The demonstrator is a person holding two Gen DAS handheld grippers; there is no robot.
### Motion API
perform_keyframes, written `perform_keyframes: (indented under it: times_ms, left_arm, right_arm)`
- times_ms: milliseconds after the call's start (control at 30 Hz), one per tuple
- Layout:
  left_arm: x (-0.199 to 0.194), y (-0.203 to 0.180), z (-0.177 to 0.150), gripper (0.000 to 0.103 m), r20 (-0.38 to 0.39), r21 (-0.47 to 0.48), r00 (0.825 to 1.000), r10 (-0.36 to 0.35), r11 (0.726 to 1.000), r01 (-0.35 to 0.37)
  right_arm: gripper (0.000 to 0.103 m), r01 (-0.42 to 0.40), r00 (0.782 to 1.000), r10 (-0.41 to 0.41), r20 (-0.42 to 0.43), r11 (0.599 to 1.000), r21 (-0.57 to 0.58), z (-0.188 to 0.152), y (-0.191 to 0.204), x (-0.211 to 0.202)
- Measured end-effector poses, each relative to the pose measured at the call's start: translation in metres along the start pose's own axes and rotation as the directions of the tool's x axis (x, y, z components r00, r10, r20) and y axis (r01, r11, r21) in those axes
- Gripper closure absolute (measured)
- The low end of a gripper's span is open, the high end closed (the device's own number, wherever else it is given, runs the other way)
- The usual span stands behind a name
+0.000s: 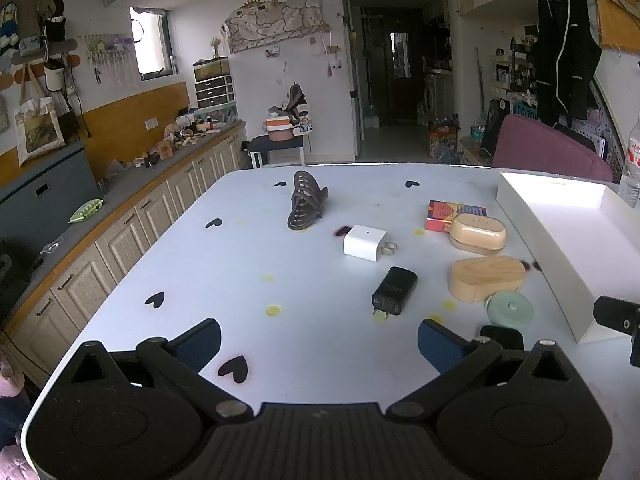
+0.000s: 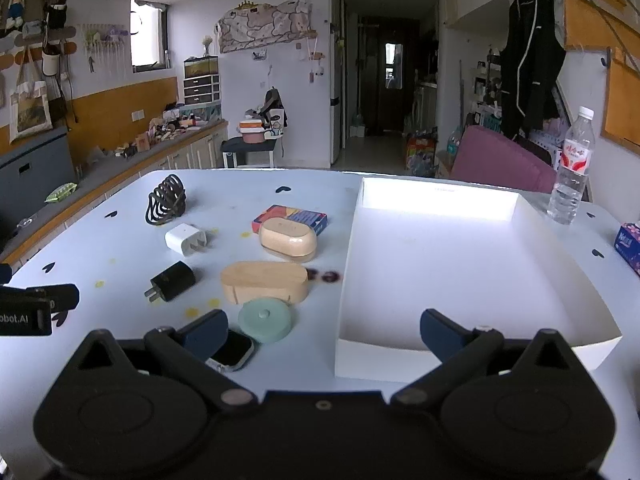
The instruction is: Organize rigid objects
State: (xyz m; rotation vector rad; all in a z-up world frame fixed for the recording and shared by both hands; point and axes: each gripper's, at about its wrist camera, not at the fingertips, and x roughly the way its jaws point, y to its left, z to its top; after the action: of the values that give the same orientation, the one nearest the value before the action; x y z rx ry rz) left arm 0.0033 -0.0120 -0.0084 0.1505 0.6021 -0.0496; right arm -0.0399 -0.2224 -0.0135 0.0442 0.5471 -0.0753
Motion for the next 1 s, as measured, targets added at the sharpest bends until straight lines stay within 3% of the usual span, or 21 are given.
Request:
perform_keyframes:
  times_ms: [1000]
  left_arm:
    - [0.005,0.006,-0.002,0.000,-0.018,-0.007,1.000,-0.017,1.000,0.017]
  right_arm:
    - [0.000,-0.001,1.000,0.001,-0.017,1.000,0.002,-0.002,-0.001,0.003]
